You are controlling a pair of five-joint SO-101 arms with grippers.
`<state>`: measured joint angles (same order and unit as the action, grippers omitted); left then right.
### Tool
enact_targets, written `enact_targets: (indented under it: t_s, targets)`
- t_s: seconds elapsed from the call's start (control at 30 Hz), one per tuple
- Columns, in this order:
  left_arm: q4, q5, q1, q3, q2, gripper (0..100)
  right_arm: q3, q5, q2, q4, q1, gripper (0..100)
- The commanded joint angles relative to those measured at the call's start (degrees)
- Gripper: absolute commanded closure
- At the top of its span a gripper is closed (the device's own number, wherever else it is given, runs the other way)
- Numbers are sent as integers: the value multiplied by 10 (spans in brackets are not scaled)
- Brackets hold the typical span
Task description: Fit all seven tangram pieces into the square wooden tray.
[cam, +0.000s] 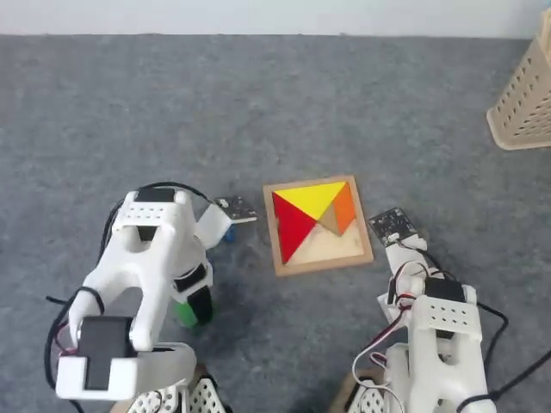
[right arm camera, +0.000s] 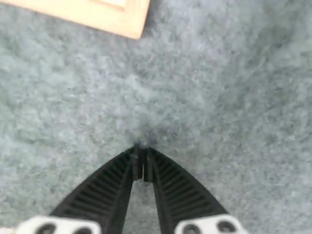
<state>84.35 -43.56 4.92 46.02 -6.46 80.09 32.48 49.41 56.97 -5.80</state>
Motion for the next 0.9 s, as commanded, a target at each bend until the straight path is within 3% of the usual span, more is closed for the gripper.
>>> enact_targets:
  t_s: [0.0,0.5,0.87]
  targets:
    - [-6,25,-4,4,8,776,-1,8,7,-8,-9,992]
    - [-141,102,-1,23,79,812,0,8,7,-8,-9,992]
    - [-140,135,-3,-87,79,815,0,8,7,-7,-9,992]
